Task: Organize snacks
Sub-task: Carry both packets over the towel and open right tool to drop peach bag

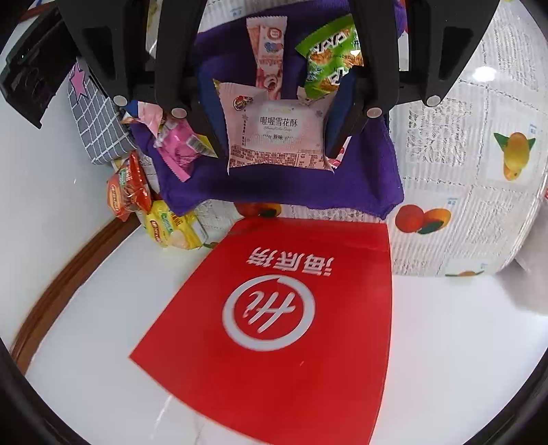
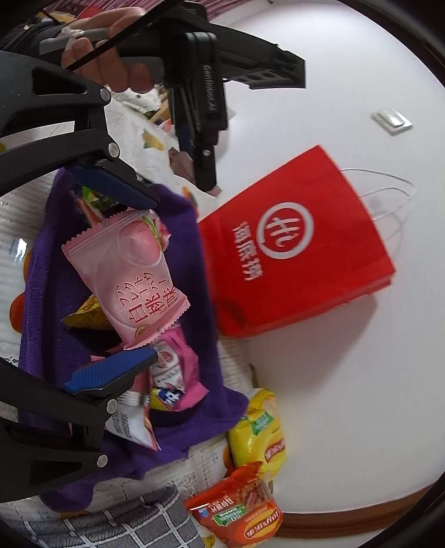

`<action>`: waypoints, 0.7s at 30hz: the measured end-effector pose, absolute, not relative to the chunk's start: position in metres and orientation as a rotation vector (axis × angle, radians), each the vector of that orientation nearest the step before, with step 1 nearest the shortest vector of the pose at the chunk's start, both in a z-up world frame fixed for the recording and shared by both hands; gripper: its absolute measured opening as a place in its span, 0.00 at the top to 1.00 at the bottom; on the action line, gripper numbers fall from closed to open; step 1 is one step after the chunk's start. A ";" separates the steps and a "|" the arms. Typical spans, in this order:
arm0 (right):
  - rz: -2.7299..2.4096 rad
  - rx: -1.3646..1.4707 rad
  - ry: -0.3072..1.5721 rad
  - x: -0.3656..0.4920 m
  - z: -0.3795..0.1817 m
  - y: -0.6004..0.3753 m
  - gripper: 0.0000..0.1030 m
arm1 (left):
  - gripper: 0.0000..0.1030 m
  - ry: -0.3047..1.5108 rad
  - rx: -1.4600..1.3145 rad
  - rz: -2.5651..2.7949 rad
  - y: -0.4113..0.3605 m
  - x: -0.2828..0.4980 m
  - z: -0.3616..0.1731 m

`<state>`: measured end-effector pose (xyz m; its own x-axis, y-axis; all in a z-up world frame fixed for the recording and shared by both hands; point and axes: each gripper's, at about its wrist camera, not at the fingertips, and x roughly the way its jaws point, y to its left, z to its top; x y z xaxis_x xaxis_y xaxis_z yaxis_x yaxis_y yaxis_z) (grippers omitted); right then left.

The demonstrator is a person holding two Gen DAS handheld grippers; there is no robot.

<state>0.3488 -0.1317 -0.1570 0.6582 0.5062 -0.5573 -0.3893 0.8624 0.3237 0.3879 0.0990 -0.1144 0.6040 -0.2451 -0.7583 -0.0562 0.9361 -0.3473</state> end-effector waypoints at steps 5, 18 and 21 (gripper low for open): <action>0.476 0.165 0.692 0.352 -0.167 -0.130 0.20 | 0.48 0.949 -0.379 -0.107 0.105 0.395 -0.129; 0.477 0.193 0.736 0.358 -0.173 -0.129 0.16 | 0.46 1.004 -0.403 -0.109 0.102 0.405 -0.150; 0.473 0.195 0.744 0.359 -0.174 -0.130 0.16 | 0.45 1.012 -0.403 -0.108 0.101 0.406 -0.153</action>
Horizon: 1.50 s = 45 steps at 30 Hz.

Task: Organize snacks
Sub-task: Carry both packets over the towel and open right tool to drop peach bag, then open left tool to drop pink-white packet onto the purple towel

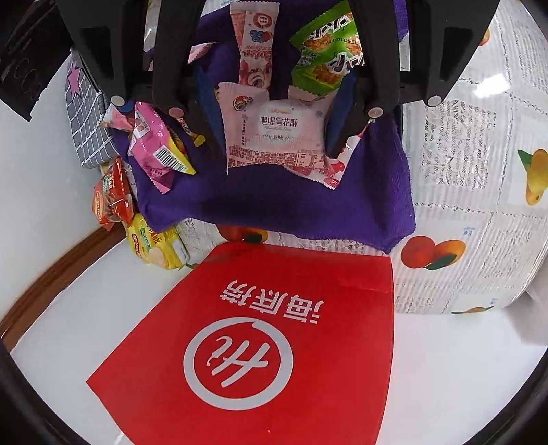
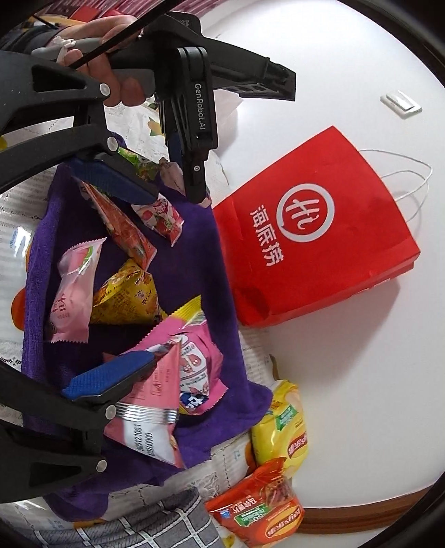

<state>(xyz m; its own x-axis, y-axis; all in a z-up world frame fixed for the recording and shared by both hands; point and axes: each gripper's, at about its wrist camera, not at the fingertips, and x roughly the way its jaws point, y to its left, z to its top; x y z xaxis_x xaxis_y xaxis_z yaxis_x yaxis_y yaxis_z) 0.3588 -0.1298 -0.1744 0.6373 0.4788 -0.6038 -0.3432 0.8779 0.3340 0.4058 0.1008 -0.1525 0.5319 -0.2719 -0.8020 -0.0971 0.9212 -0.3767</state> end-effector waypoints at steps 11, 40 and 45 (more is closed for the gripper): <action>0.483 0.242 0.688 0.353 -0.164 -0.140 0.16 | 0.38 1.026 -0.399 -0.137 0.097 0.407 -0.151; 0.489 0.248 0.609 0.330 -0.154 -0.146 0.16 | 0.23 0.988 -0.348 -0.209 0.080 0.392 -0.120; 0.499 0.178 0.597 0.310 -0.159 -0.144 0.16 | 0.23 0.970 -0.391 -0.243 0.084 0.388 -0.112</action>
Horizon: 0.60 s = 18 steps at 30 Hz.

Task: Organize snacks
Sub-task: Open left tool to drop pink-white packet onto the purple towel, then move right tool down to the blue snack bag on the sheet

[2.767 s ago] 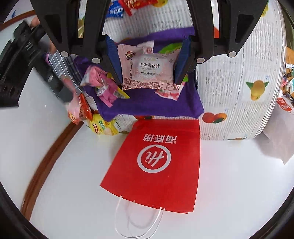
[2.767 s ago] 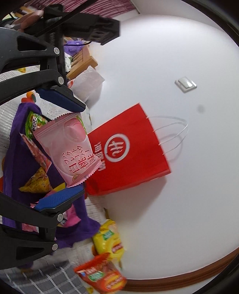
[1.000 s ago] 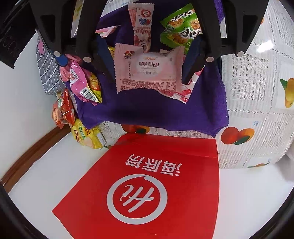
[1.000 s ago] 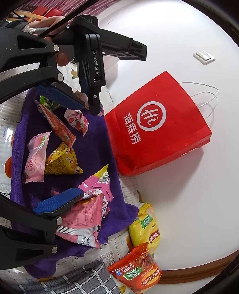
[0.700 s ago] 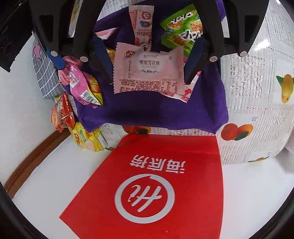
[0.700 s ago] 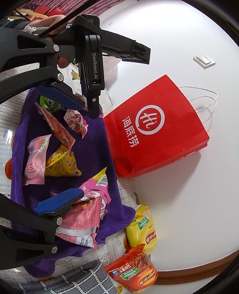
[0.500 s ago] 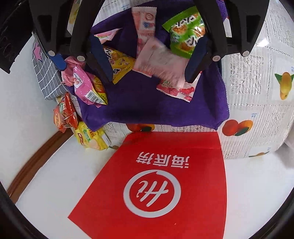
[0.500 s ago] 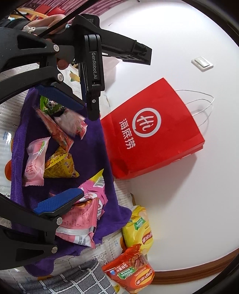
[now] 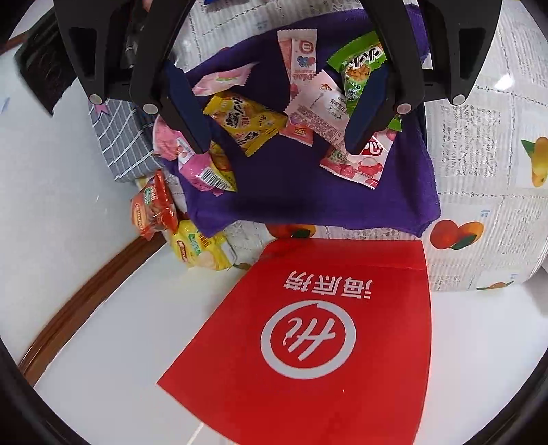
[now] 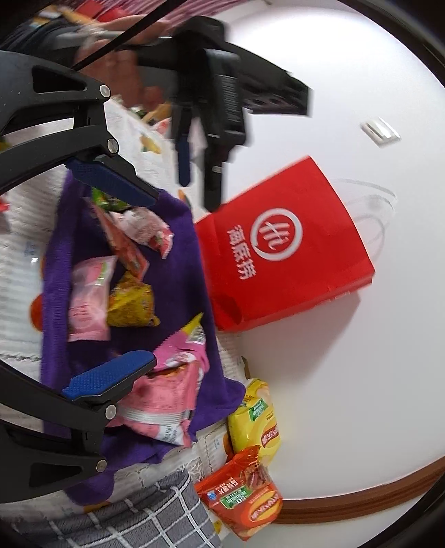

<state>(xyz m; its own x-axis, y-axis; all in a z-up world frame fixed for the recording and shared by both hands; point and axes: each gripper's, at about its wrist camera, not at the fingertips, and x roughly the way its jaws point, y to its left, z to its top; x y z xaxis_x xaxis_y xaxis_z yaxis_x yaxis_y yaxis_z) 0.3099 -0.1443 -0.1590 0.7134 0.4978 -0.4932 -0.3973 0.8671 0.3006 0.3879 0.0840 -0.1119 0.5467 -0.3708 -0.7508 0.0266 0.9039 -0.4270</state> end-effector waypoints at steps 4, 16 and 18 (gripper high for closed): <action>0.509 0.110 0.620 0.283 -0.172 -0.148 0.21 | 0.23 0.948 -0.389 -0.264 0.082 0.381 -0.101; 0.538 -0.016 0.793 0.236 -0.195 -0.152 0.39 | 0.23 0.891 -0.256 -0.321 0.049 0.348 -0.066; 0.558 -0.035 0.801 0.230 -0.195 -0.150 0.39 | 0.23 0.883 -0.251 -0.334 0.046 0.342 -0.061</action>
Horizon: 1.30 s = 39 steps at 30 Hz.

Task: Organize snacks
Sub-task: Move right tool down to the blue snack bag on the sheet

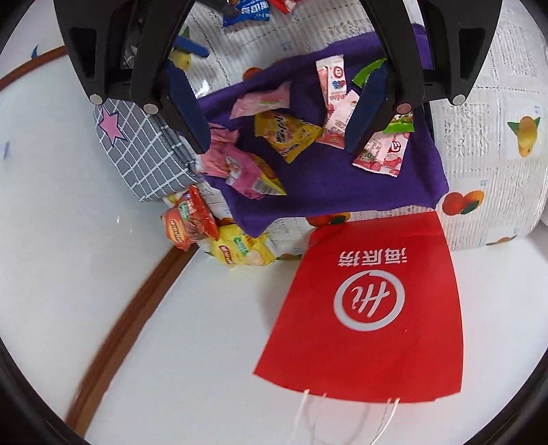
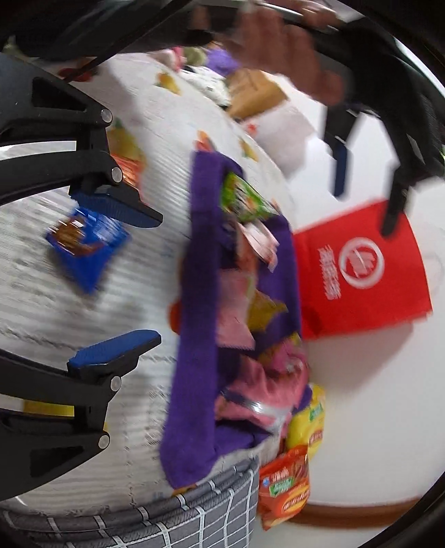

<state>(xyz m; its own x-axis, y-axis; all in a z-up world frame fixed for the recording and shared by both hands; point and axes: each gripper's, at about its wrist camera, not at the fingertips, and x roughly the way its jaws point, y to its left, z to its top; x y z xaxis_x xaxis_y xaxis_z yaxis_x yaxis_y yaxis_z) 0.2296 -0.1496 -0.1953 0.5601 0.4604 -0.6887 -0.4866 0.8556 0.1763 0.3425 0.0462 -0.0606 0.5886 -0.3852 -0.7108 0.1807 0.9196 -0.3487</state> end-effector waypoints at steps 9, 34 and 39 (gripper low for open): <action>0.630 -0.058 0.865 0.222 -0.202 -0.133 0.39 | 0.23 0.886 -0.274 -0.377 0.043 0.332 -0.052; 0.607 -0.197 0.945 0.195 -0.216 -0.126 0.37 | 0.23 0.864 -0.326 -0.415 0.054 0.324 -0.037; 0.605 -0.265 0.959 0.199 -0.224 -0.110 0.37 | 0.23 0.869 -0.325 -0.419 0.054 0.324 -0.036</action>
